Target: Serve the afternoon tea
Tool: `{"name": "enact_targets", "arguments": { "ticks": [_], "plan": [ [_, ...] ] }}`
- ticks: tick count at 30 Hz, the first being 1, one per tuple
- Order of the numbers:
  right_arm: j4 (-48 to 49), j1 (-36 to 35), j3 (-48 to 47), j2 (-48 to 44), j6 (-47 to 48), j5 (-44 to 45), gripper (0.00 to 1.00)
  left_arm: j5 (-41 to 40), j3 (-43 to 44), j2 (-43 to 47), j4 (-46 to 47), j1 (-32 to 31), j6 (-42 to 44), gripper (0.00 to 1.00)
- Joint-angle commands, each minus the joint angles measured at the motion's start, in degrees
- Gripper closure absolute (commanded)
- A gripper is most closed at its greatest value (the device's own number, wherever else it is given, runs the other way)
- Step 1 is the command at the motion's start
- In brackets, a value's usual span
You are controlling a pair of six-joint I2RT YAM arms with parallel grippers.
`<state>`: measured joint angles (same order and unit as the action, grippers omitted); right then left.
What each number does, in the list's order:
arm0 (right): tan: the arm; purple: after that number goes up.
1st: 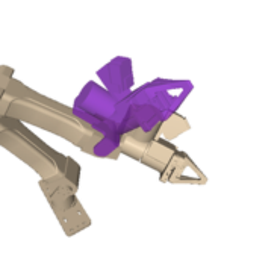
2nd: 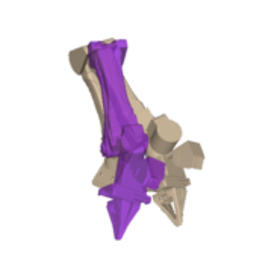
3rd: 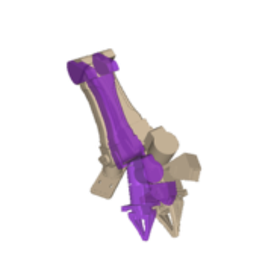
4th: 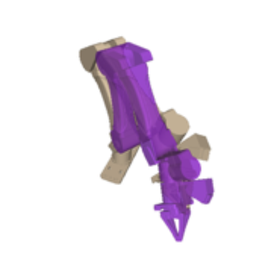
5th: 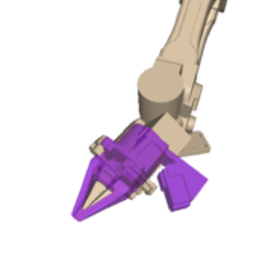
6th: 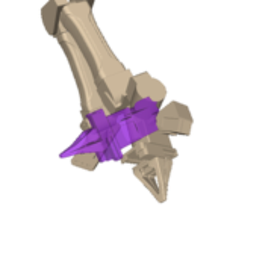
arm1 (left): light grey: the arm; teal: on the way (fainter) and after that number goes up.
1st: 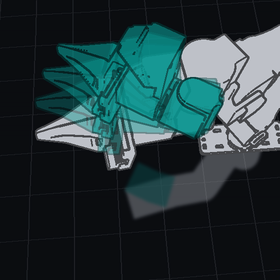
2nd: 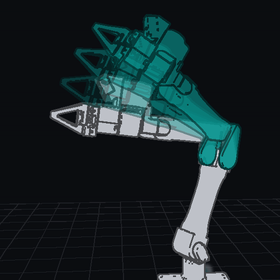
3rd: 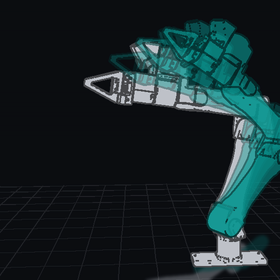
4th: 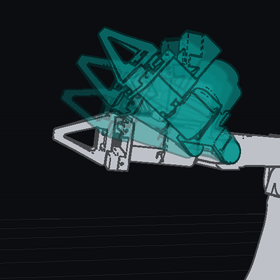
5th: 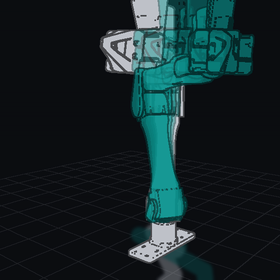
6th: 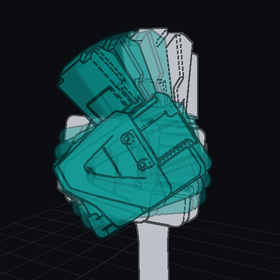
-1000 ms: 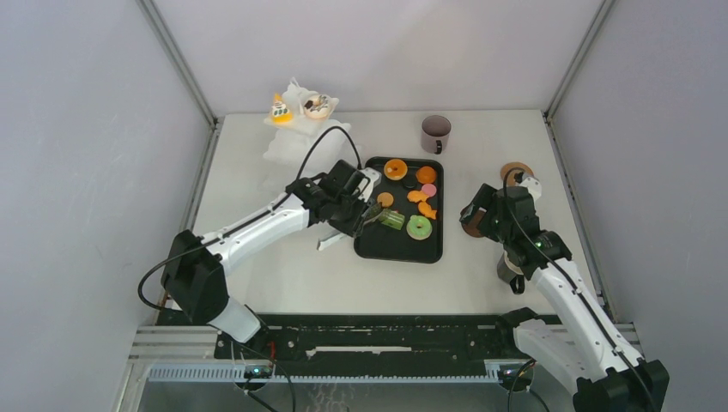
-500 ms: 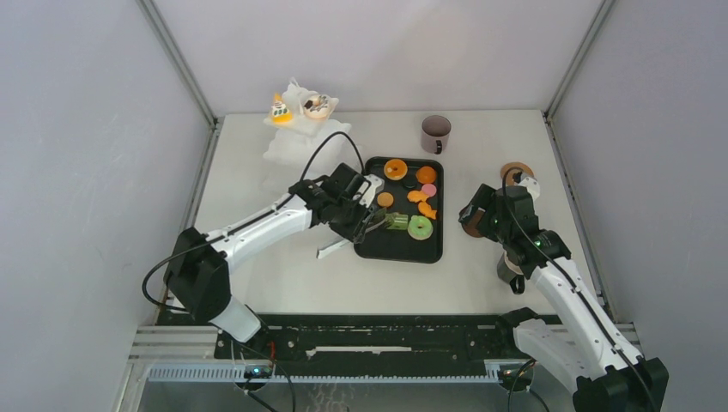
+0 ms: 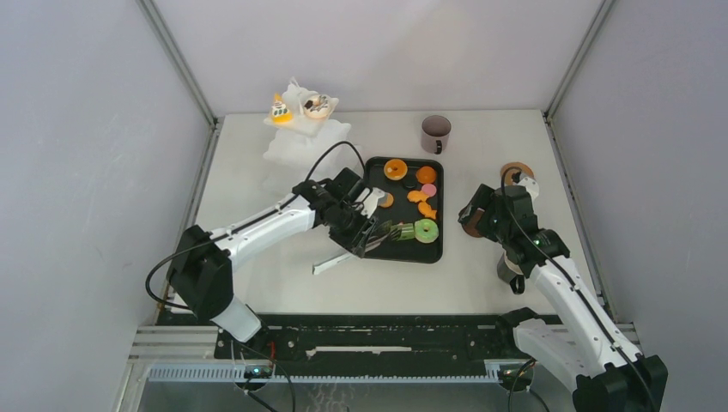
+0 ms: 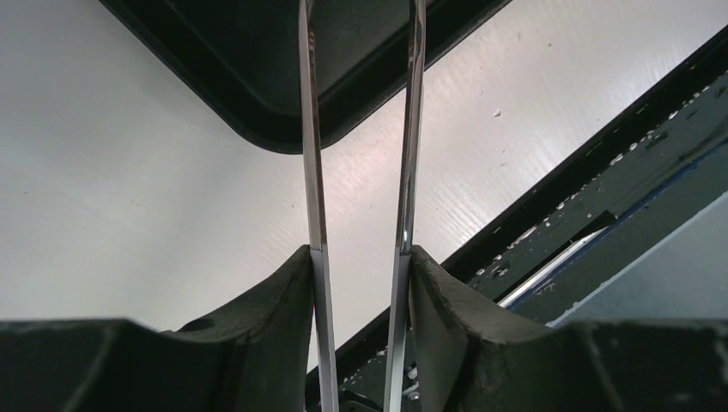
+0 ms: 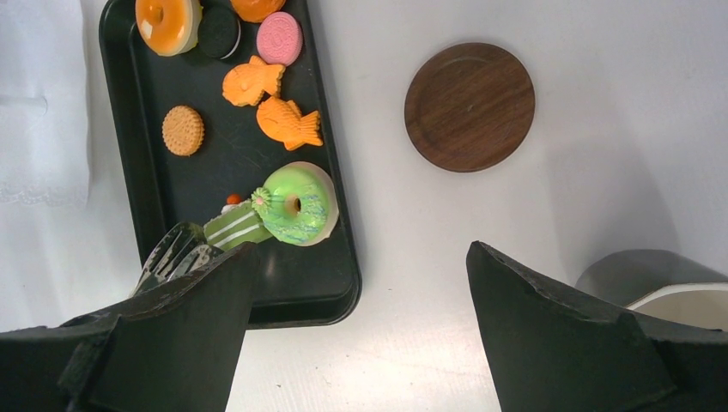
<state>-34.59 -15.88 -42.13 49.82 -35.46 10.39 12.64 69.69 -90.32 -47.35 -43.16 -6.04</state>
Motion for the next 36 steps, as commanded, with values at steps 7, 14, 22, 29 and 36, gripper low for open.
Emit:
{"name": "enact_targets", "arguments": {
  "ticks": [7, 14, 22, 29, 36],
  "plan": [
    [1.0, -0.3, -0.8, 0.1, 0.0, 0.8, 0.02, -3.9, 4.8, 3.0, -3.4, -0.7, 6.3, 0.49],
    [1.1, -0.4, -0.8, 0.1, -0.1, 0.9, 0.02, -6.1, 6.0, 1.6, -2.4, -0.9, 9.3, 0.48],
    [1.1, -0.5, -0.8, 0.0, -0.2, 0.9, 0.02, -5.8, 9.4, -1.8, -1.6, -1.0, 12.0, 0.48],
    [0.6, -0.6, -0.8, -0.4, -0.2, 1.2, 0.02, -3.3, 12.7, -5.2, -1.7, -1.0, 14.3, 0.48],
    [0.3, -0.6, -0.8, -0.5, -0.4, 1.5, 0.02, -3.1, 15.2, -7.0, -2.9, -1.3, 14.3, 0.50]
  ]
}}
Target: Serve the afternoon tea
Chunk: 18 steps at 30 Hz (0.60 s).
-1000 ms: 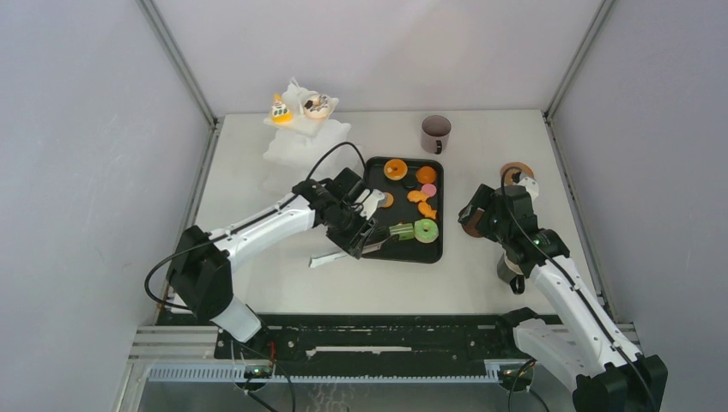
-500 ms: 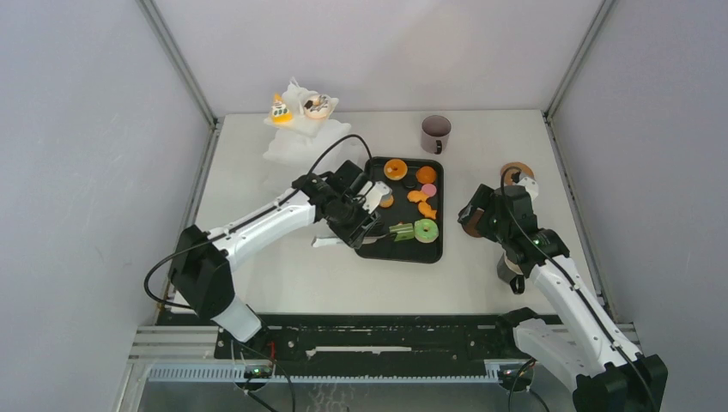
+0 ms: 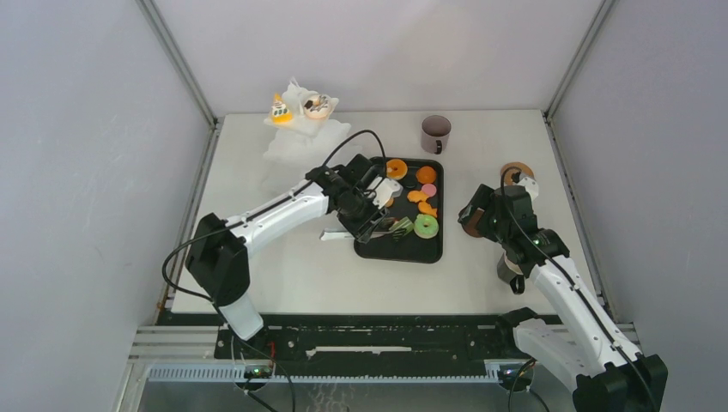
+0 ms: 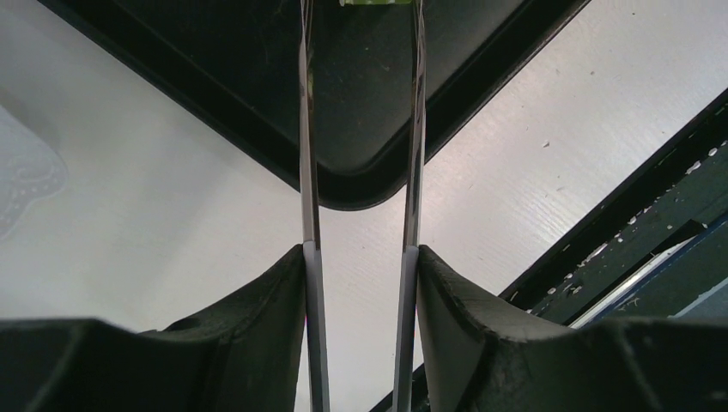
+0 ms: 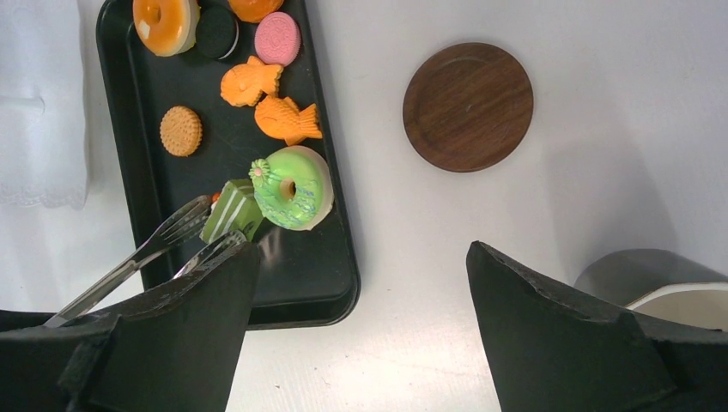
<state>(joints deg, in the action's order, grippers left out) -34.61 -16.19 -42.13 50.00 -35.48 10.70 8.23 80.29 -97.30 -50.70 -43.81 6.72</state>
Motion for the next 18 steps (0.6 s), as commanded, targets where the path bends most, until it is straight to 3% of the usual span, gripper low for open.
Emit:
{"name": "enact_targets", "arguments": {
  "ticks": [1, 8, 18],
  "plan": [
    [0.4, -0.3, -0.8, -0.6, -0.3, 1.2, 0.02, 1.0, 4.9, -0.2, -0.1, -0.7, 1.5, 0.52],
    [1.0, -0.3, -0.8, -0.3, -0.2, 0.8, 0.02, -1.9, 4.3, 2.8, -1.0, -0.7, -0.8, 0.75],
    [2.3, -0.5, -0.8, 0.7, 0.1, 0.1, 0.02, -10.3, 6.6, 16.8, -1.6, -0.6, -6.3, 0.88]
  ]
}}
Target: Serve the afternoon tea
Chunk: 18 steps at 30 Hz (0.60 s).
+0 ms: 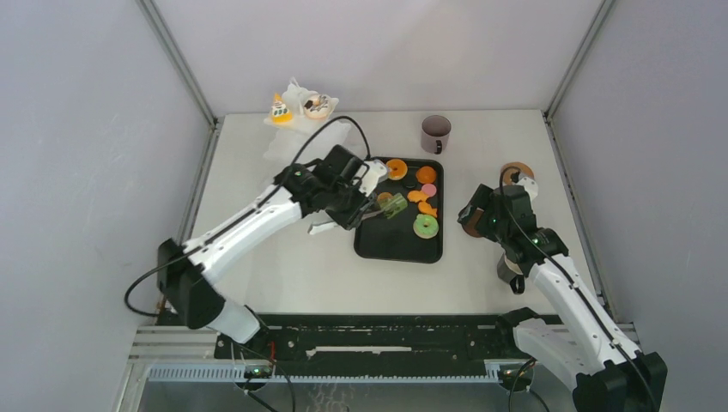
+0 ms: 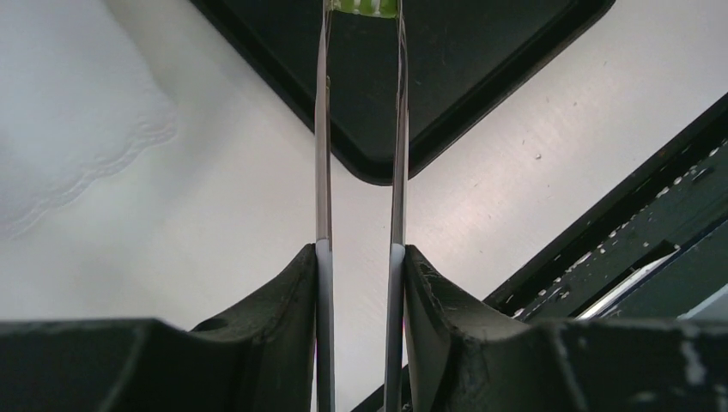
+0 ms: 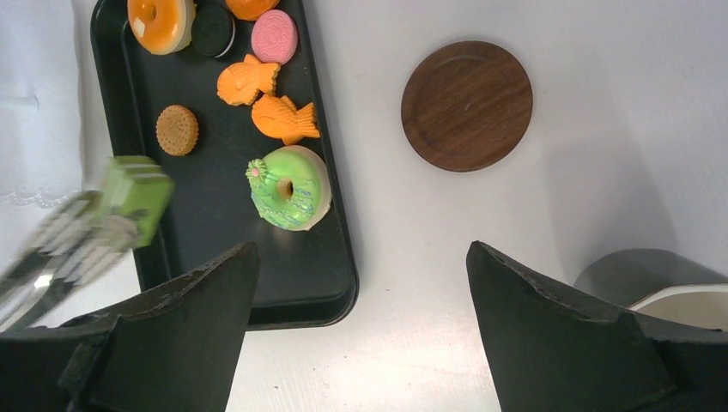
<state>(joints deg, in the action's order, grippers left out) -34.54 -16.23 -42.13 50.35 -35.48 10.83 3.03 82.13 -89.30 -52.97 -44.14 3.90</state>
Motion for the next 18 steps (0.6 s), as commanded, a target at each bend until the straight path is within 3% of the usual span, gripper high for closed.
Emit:
{"name": "enact_targets", "arguments": {
  "ticks": [1, 9, 18],
  "plan": [
    [2.4, -0.4, -0.8, 0.5, 0.0, -0.1, 0.02, -6.3, 5.5, 10.3, 0.4, -0.1, -4.0, 0.88],
    [3.8, -0.8, -0.8, 1.5, 0.0, -1.1, 0.02, -9.2, 12.3, 18.8, -2.2, 5.9, -8.0, 0.88],
    [3.6, -1.0, -0.8, 1.2, 0.2, -0.9, 0.02, -11.9, 15.8, 20.5, -5.6, 16.0, -9.9, 0.87]
  ]
}}
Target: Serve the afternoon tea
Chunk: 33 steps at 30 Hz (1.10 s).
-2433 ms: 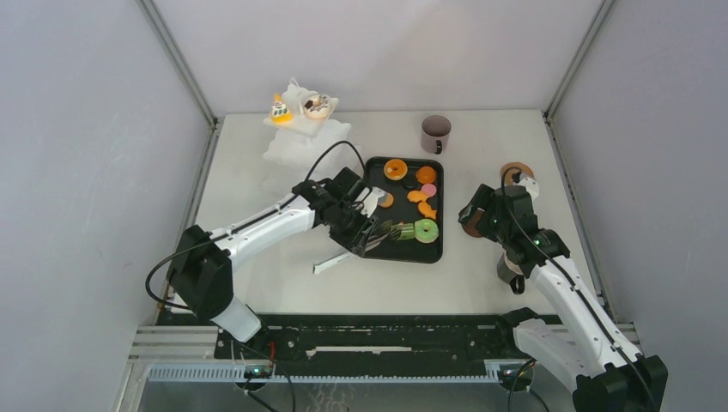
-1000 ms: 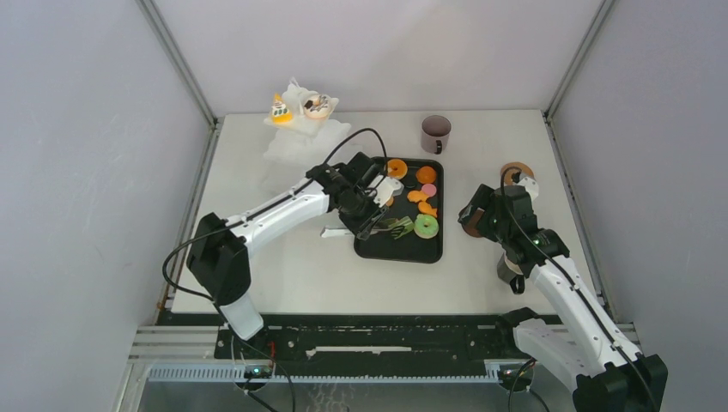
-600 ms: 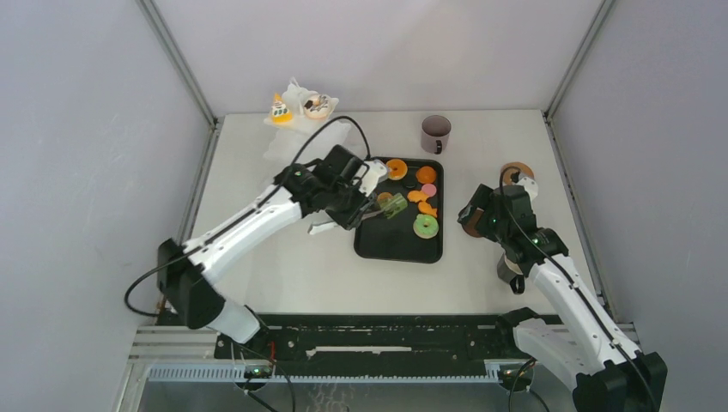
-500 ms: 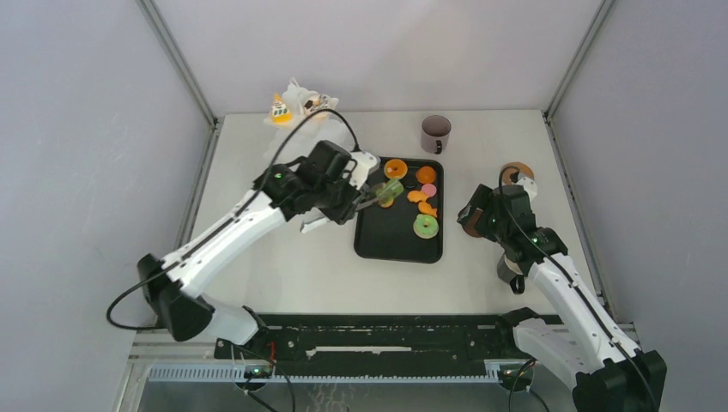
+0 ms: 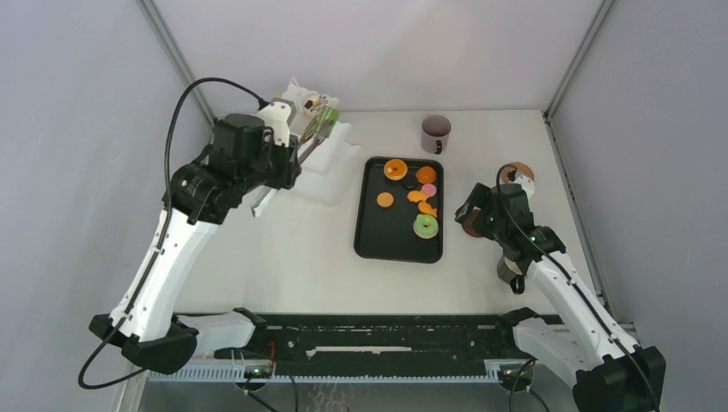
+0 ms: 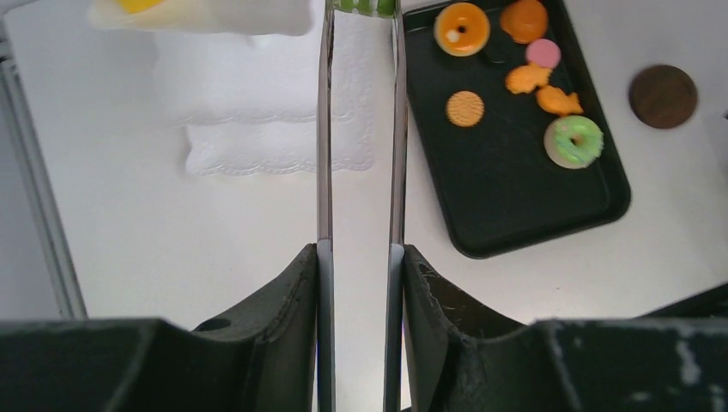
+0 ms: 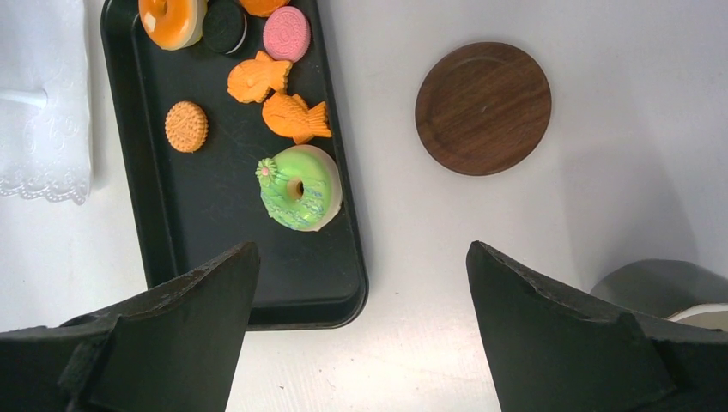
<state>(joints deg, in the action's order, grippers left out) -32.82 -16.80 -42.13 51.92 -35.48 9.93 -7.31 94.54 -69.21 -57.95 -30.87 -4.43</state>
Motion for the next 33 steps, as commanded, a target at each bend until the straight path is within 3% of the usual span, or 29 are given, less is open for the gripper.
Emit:
{"name": "enact_targets", "arguments": {
  "ticks": [1, 9, 15, 22, 33],
  "plan": [
    [1.5, -0.4, -0.8, -0.5, 0.2, 0.2, 0.02, -1.7, 3.4, 0.8, -0.5, 4.7, -1.5, 0.86],
    [0.6, -0.4, -0.8, -0.4, 0.1, 1.0, 0.02, -1.2, 3.2, 2.5, -2.3, 8.5, 0.5, 0.85],
    [1.0, -0.3, -0.4, -0.4, 0.1, 1.1, 0.02, 2.1, -2.9, 8.6, -2.9, 8.6, 3.4, 0.84],
    [1.7, -0.5, -0.5, 0.2, -0.1, 0.3, 0.02, 1.2, -9.9, 14.1, -5.2, 8.6, 0.3, 0.84],
    [1.8, -1.2, -0.4, 0.6, -0.3, 0.4, 0.02, -3.1, -17.4, 11.6, -3.6, 13.0, -4.9, 0.85]
  ]
}}
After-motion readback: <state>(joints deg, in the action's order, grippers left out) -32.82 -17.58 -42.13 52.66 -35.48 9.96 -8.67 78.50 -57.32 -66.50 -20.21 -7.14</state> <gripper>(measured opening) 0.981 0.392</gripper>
